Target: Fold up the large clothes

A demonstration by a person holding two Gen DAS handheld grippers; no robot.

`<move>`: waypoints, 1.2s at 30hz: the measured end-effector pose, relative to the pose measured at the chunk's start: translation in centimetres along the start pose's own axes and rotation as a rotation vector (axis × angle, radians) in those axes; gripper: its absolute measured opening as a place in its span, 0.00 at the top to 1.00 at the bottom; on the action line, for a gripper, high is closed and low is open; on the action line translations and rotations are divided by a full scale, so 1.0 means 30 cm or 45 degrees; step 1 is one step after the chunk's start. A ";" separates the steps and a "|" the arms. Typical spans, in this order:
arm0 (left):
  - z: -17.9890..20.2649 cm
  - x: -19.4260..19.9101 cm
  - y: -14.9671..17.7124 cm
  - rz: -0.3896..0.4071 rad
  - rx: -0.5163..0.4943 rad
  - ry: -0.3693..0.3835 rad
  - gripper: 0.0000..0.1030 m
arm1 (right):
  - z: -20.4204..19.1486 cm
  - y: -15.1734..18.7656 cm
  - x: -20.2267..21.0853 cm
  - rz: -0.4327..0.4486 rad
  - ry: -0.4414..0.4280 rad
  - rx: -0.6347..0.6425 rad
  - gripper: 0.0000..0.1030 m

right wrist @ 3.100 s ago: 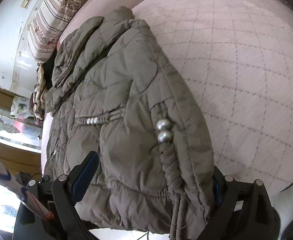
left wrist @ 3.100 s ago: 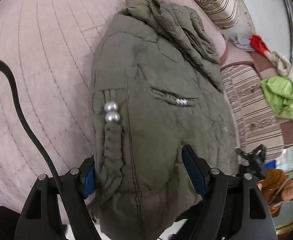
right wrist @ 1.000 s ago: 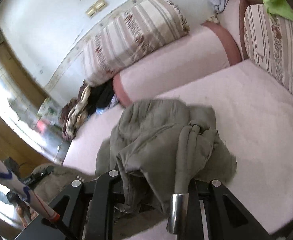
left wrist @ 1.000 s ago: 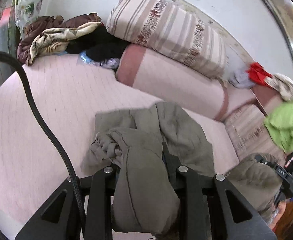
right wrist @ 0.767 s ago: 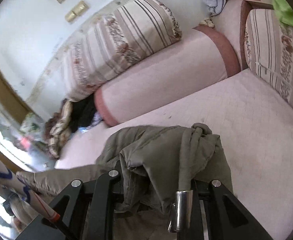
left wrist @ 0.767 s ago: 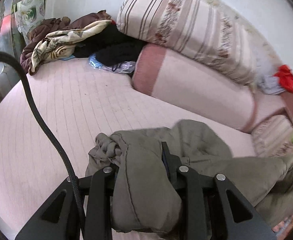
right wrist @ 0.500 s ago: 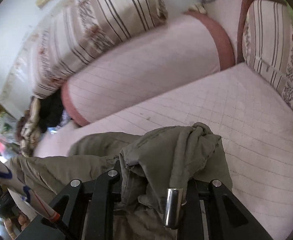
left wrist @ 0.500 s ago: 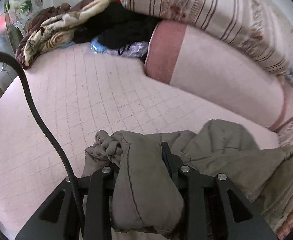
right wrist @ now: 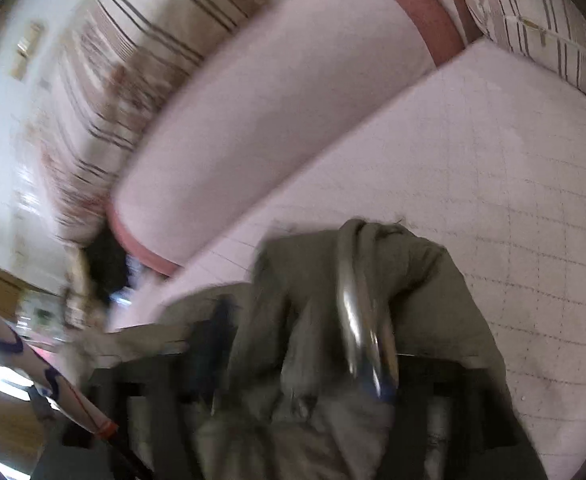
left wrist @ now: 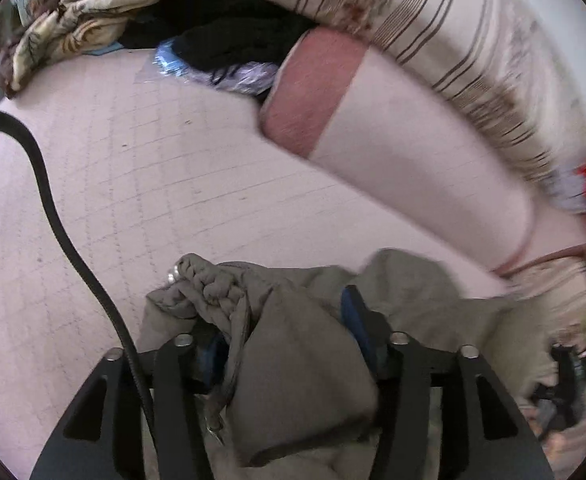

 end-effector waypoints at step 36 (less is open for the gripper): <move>0.215 -0.431 0.159 -0.182 -0.494 -0.317 0.26 | -0.169 0.225 -0.130 0.085 0.393 0.558 0.21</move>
Point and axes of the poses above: each gripper's, at about its wrist camera, not at the fingertips, and x roughly against the way its jaws point, z to its right, y to its underside, the point moved 4 cm from there along -x, roughly the way its jaws point, and after that the axes turned 15 degrees about y, right-handed, at the moved point
